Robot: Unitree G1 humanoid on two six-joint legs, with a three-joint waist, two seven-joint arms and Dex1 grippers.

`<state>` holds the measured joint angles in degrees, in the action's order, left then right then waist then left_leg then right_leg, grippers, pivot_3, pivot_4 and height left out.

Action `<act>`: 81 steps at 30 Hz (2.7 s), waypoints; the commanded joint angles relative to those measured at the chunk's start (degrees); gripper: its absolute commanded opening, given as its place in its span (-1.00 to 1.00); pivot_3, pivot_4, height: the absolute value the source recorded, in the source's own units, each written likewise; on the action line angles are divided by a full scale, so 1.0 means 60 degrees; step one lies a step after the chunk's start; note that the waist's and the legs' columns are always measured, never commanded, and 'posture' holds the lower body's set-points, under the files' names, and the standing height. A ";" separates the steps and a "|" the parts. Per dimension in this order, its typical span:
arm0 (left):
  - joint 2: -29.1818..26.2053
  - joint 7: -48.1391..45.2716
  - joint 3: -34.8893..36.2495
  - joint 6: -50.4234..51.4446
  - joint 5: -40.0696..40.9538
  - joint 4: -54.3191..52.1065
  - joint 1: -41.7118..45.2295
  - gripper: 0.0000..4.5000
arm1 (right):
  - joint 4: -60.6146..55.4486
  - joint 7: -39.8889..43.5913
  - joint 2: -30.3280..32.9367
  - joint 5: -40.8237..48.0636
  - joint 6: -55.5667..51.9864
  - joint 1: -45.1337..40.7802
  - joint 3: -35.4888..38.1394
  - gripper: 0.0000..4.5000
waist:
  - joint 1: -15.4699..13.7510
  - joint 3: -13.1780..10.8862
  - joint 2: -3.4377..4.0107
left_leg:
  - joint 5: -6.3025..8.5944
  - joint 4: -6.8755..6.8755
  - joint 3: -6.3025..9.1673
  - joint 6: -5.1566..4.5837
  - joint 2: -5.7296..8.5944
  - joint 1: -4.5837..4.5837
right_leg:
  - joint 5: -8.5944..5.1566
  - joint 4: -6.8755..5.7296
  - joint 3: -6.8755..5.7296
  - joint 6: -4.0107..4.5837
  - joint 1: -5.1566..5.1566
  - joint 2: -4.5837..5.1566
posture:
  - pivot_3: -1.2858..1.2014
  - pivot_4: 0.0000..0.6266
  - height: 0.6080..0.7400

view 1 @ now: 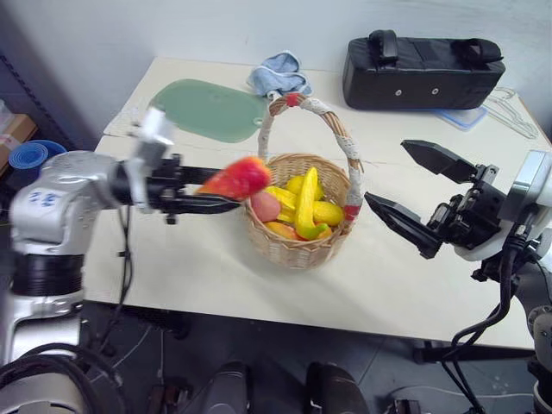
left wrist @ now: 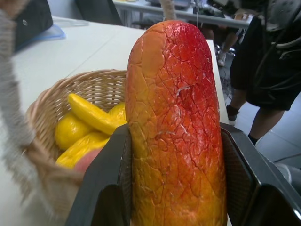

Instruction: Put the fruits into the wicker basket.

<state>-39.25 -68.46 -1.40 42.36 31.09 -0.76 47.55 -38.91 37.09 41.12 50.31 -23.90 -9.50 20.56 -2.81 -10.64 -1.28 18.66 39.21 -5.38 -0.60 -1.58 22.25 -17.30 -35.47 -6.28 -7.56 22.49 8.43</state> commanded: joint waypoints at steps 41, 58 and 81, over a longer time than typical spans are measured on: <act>-0.1728 -0.1024 0.3556 -0.2357 0.1847 -0.0947 -0.3974 0.95 | 0.1857 0.0277 -0.1616 -0.1534 -0.0820 -0.1735 -0.2892 -0.92 | 0.0501 -0.0010 0.0018 | 0.0018 -0.0022 0.0012 0.0019 -0.0032 0.0006 | 0.0004 -0.0054 -0.0027 -0.0007 0.0053 -0.0013 | 0.03 -0.52 1.00; 0.0020 -0.1776 0.1434 -0.2687 0.1589 0.0782 -0.1148 0.95 | 0.4240 0.1360 -0.0045 -0.1425 0.1468 0.1315 0.3331 -0.92 | 0.0265 -0.0012 0.0023 | 0.0013 -0.0011 -0.0040 0.0015 -0.0015 -0.0003 | 0.0004 -0.0011 -0.0008 -0.0008 0.0025 -0.0019 | 0.03 -0.52 1.00; -0.0637 -0.1209 0.1467 -0.5129 -0.0677 0.2018 -0.2901 0.95 | 0.6689 0.4118 0.1330 -0.2269 0.2656 0.3062 0.4516 0.99 | 0.0247 -0.0018 0.0059 | 0.0012 -0.0016 -0.0032 0.0019 -0.0023 -0.0015 | 0.0005 -0.0004 -0.0004 -0.0009 0.0015 -0.0017 | 0.03 -0.52 1.00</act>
<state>-42.01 -75.27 5.84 15.12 28.40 11.08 30.72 5.01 59.85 47.24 35.07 -7.63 6.92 43.30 -1.33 -10.74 -0.92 18.74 39.11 -5.58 -0.49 -1.73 22.15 -17.27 -35.49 -6.30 -7.61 22.58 8.32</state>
